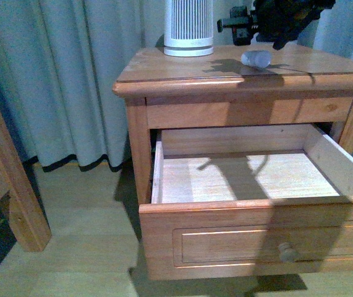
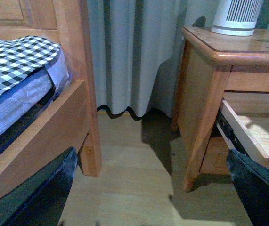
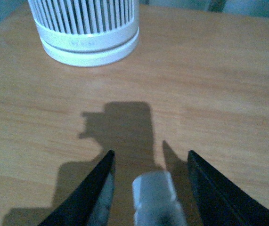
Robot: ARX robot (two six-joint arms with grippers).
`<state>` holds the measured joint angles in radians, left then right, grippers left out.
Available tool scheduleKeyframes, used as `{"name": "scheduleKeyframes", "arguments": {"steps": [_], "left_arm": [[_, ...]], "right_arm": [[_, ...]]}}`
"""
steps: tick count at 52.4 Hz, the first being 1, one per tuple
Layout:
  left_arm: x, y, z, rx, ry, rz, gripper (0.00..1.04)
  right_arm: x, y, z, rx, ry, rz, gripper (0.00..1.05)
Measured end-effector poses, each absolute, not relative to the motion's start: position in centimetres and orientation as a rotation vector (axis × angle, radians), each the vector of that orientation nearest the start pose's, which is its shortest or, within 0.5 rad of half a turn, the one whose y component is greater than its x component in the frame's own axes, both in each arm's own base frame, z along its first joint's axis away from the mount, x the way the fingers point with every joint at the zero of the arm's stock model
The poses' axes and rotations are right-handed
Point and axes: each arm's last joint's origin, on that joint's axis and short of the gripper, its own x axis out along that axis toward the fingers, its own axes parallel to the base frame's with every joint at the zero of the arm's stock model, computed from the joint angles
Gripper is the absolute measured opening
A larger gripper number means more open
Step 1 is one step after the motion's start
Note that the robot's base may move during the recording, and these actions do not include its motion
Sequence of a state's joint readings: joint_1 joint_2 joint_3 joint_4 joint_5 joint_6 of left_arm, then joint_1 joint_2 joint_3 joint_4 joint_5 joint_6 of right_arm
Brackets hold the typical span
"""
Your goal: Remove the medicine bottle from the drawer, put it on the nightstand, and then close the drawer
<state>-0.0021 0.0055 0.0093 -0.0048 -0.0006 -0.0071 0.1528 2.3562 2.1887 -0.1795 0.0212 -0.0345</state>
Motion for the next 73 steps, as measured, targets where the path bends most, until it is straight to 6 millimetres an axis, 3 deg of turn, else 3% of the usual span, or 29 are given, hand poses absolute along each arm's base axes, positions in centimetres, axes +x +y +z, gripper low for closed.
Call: {"name": "scheduleKeyframes", "arguments": {"steps": [5,11,19,21,24,27,29,32,36,38,42,44,47,52,65,68,73], "left_arm": [[9.7,0.0,16.6,-0.007,0.001,-0.002,0.98],[9.7,0.0,16.6,-0.007,0.001,-0.002,0.98],[9.7,0.0,16.6,-0.007,0.001,-0.002,0.98],[9.7,0.0,16.6,-0.007,0.001,-0.002,0.98],[9.7,0.0,16.6,-0.007,0.001,-0.002,0.98],[9.7,0.0,16.6,-0.007,0.001,-0.002,0.98],[9.7,0.0,16.6,-0.007,0.001,-0.002,0.98],[9.7,0.0,16.6,-0.007,0.001,-0.002,0.98],[9.7,0.0,16.6,-0.007,0.001,-0.002,0.98],[9.7,0.0,16.6,-0.007,0.001,-0.002,0.98],[9.7,0.0,16.6,-0.007,0.001,-0.002,0.98],[9.7,0.0,16.6,-0.007,0.001,-0.002,0.98],[9.7,0.0,16.6,-0.007,0.001,-0.002,0.98],[9.7,0.0,16.6,-0.007,0.001,-0.002,0.98],[9.7,0.0,16.6,-0.007,0.001,-0.002,0.98],[9.7,0.0,16.6,-0.007,0.001,-0.002,0.98],[9.7,0.0,16.6,-0.007,0.001,-0.002,0.98]], "right_arm": [[53.9,8.5,28.1,-0.053,0.286,0.156,0.71],[50.9,8.7,31.0,-0.024,0.186,0.196,0.87],[42.4,8.4,36.9,0.006,-0.008,0.262,0.65],[37.7,7.8,38.5,0.012,-0.081,0.271,0.54],[32.6,6.9,38.4,0.021,-0.113,0.276,0.42],[29.5,6.3,36.7,0.025,-0.085,0.271,0.34],[27.4,5.8,34.4,0.034,-0.035,0.265,0.27],[25.0,5.2,30.1,0.052,0.077,0.247,0.16],[23.2,4.5,23.9,0.062,0.239,0.199,0.04],[22.3,4.1,20.2,0.064,0.331,0.177,0.03],[20.9,3.6,14.8,0.042,0.441,0.125,0.03],[20.4,3.4,13.0,0.036,0.472,0.114,0.03],[20.3,3.2,10.9,0.028,0.501,0.097,0.03],[22.2,3.3,8.7,0.015,0.486,0.073,0.03],[31.5,3.5,3.0,-0.06,0.588,0.016,0.03],[33.6,3.5,2.8,-0.065,0.575,0.008,0.03],[38.7,3.7,3.1,-0.092,0.533,-0.002,0.03]]}}
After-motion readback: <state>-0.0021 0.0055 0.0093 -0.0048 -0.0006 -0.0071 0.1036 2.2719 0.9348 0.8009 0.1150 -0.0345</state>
